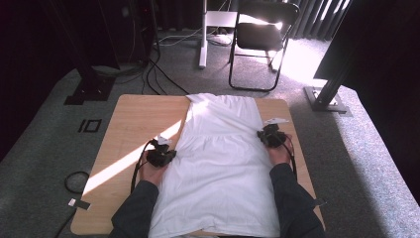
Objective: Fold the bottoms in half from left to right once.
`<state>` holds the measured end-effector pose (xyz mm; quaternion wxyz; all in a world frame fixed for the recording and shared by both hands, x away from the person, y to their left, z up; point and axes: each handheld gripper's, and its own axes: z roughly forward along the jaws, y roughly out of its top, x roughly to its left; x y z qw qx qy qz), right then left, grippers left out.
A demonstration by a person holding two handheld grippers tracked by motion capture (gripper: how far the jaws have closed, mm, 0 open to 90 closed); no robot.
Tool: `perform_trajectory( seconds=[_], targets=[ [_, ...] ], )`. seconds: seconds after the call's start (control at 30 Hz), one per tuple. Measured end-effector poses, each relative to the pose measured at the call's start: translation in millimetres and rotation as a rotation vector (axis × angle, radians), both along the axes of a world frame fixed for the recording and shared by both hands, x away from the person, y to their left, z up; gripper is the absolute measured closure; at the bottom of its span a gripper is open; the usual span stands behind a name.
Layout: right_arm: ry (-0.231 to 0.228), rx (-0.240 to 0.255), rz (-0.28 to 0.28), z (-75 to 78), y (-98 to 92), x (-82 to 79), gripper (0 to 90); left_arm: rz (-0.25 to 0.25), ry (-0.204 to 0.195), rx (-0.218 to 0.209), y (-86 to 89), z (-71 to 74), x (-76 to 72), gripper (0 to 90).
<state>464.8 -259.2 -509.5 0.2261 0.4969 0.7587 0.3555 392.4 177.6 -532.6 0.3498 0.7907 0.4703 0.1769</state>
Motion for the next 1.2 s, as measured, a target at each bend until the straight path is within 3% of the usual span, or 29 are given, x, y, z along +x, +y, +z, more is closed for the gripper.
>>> perform_trajectory(
  seconds=[0.03, 0.1, 0.13, 0.17, 0.23, 0.3, 0.43, 0.53, 0.63, 0.8, 0.93, 1.1, 1.17, 1.2],
  targets=[
    [-0.009, 0.016, -0.017, 4.7, -6.7, -0.3, 87.6, 0.004, -0.013, 0.003, 2.0, 2.8, -3.4, 90.0],
    [-0.028, -0.028, -0.049, 9.7, -15.3, -0.7, 88.0, 0.013, -0.033, 0.017, 4.7, 6.9, -9.2, 90.0],
    [-0.024, -0.026, -0.055, 8.8, -19.3, 0.2, 88.4, 0.020, -0.041, 0.023, 5.6, 7.8, -11.0, 90.0],
    [-0.007, -0.024, -0.063, 5.7, -22.0, 1.3, 88.7, 0.022, -0.041, 0.022, 5.6, 7.6, -11.8, 90.0],
    [0.016, -0.084, -0.057, -5.3, -20.3, 3.6, 88.7, 0.019, -0.036, 0.049, 3.6, 4.5, -11.4, 90.0],
    [0.039, -0.108, -0.056, -17.9, -17.9, 5.9, 88.6, 0.014, -0.020, 0.070, 1.4, -2.1, -8.8, 90.0],
    [0.085, -0.053, -0.076, -40.0, -24.0, 9.8, 87.3, 0.015, -0.001, 0.072, 3.3, -12.1, -6.1, 90.0],
    [0.091, 0.010, -0.082, -42.2, -30.8, 3.0, 87.2, 0.008, -0.011, 0.092, 3.0, -12.3, -8.9, 90.0],
    [0.081, -0.004, -0.071, -43.0, -32.0, -10.6, 87.5, 0.004, -0.020, 0.112, 4.6, -12.2, -16.7, 90.0],
    [0.067, -0.010, -0.042, -45.0, -27.7, -43.3, 88.6, 0.001, -0.018, 0.093, 15.0, -13.5, -46.5, 90.0],
    [0.078, -0.005, -0.013, -45.2, -23.7, -73.4, 88.6, -0.014, -0.018, 0.085, 24.2, -14.8, -81.0, 90.0],
    [0.095, -0.018, 0.016, -44.4, -20.3, -110.5, 88.6, -0.054, 0.012, 0.067, 30.7, -15.1, -115.1, 89.9],
    [0.115, -0.006, 0.022, -43.6, -22.0, -120.5, 88.5, -0.071, 0.012, 0.070, 31.9, -13.5, -122.7, 88.9],
    [0.134, 0.012, 0.022, -42.9, -23.7, -122.6, 87.7, -0.066, -0.007, 0.064, 32.5, -11.5, -123.8, 85.9]
  ],
)
